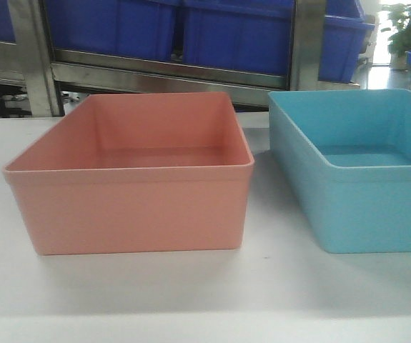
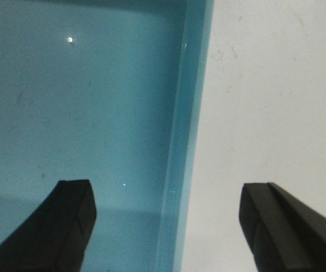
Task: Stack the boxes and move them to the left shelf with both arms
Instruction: 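Grip the light-blue bin's wall with the right gripper, then lift the light-blue bin and carry it over the pink bin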
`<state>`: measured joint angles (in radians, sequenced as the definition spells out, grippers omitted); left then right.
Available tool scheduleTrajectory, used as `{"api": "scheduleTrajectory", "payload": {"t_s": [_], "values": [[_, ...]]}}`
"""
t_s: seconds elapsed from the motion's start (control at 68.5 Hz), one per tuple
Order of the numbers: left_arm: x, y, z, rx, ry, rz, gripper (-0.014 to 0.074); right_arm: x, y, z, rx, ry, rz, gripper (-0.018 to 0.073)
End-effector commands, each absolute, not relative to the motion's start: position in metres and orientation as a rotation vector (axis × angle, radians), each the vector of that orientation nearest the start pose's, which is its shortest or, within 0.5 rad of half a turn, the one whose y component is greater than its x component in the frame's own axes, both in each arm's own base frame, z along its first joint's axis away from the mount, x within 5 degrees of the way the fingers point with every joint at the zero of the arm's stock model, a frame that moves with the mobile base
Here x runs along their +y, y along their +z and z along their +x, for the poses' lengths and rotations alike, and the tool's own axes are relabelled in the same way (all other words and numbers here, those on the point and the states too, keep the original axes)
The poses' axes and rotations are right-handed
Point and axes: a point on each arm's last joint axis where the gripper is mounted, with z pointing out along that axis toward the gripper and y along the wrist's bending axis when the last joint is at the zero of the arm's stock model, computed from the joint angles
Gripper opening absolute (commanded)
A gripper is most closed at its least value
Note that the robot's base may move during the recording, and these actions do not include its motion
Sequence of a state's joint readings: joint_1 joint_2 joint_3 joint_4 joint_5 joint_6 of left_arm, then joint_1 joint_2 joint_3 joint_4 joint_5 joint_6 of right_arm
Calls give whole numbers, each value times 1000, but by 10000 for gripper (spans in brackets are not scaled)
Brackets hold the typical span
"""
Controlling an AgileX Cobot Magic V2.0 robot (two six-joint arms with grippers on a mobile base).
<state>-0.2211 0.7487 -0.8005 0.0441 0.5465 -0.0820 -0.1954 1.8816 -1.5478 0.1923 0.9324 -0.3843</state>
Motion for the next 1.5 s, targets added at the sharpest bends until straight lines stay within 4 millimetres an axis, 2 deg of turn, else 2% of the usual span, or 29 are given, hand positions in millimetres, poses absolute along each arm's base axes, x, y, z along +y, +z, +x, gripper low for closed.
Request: {"api": "scheduleTrajectory", "payload": {"t_s": [0.0, 0.131, 0.234, 0.336, 0.453, 0.555, 0.642, 0.861, 1.022, 1.27, 1.489], "values": [[-32, 380, 145, 1871, -174, 154, 78, -68, 274, 409, 2615, 52, -134, 626], [-32, 380, 145, 1874, -174, 154, 78, -71, 253, 416, 2660, 52, -137, 623], [-32, 380, 145, 1873, -174, 154, 78, -72, 249, 418, 2668, 44, -141, 581], [-32, 380, 145, 1873, -176, 153, 78, -73, 249, 418, 2662, 20, -150, 436], [-32, 380, 145, 1874, -181, 151, 78, -75, 249, 418, 2671, -6, -166, 219], [-32, 380, 145, 1878, -183, 150, 78, -75, 249, 417, 2674, -10, -168, 97], [-32, 379, 145, 1888, -181, 150, 78, -76, 248, 417, 2677, -12, -170, 55], [-32, 378, 144, 1898, -183, 149, 78, -74, 253, 417, 2667, 4, -160, 58], [-32, 378, 144, 1898, -185, 149, 78, -72, 276, 417, 2627, 36, -128, 60], [-32, 378, 144, 1898, -187, 147, 78, -69, 343, 408, 2514, 68, 15, 60], [-32, 378, 144, 1898, -187, 147, 78, -64, 391, 392, 2414, 124, 150, 62]]}}
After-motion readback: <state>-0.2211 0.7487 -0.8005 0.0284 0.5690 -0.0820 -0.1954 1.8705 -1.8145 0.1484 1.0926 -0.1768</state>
